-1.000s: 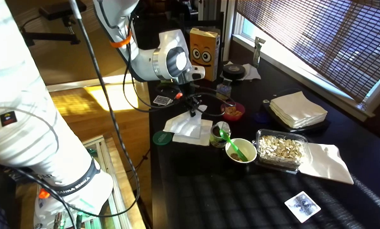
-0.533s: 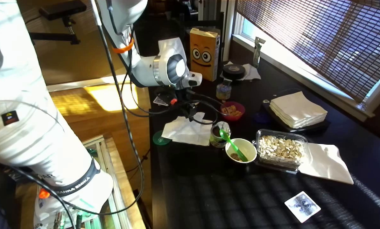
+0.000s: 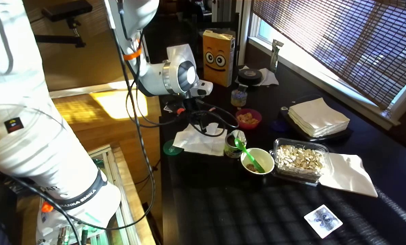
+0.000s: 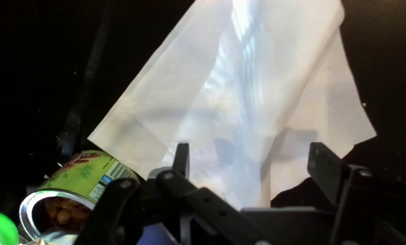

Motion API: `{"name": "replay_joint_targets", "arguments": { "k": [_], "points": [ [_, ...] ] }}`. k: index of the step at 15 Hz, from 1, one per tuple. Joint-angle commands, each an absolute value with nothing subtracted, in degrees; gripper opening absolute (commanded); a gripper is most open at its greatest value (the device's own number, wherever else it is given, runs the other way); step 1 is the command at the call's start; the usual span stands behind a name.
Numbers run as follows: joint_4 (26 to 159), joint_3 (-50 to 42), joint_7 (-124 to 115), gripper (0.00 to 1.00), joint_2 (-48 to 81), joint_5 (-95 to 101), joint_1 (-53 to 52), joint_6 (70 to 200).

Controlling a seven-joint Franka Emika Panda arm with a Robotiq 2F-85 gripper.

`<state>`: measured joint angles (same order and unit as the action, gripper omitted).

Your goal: Pick up the napkin on the left and put it on top of the napkin on the right, move the napkin back to the left and then back to the right.

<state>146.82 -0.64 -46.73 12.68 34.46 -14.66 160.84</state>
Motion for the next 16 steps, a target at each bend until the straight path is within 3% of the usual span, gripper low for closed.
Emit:
{"name": "replay_joint_targets", "arguments": {
  "k": [1, 2, 3, 4, 12, 14, 16],
  "points": [
    [146.1, -0.8, -49.6, 1.0, 15.7, 35.4, -16.0, 162.2],
    [146.1, -0.7, -49.5, 1.0, 16.3, 35.3, -16.2, 162.3],
    [146.1, -0.7, -49.3, 0.93, 16.8, 35.2, -16.4, 162.5],
    [146.0, -0.8, -49.2, 0.75, 17.2, 35.3, -16.6, 162.7],
    [146.7, -2.4, -49.5, 0.16, 15.1, 36.6, -17.4, 161.2],
    [146.9, -2.8, -49.6, 0.04, 13.9, 36.8, -17.6, 160.9],
    [147.1, -3.2, -49.6, 0.0, 12.7, 37.1, -17.8, 160.6]
  ]
}}
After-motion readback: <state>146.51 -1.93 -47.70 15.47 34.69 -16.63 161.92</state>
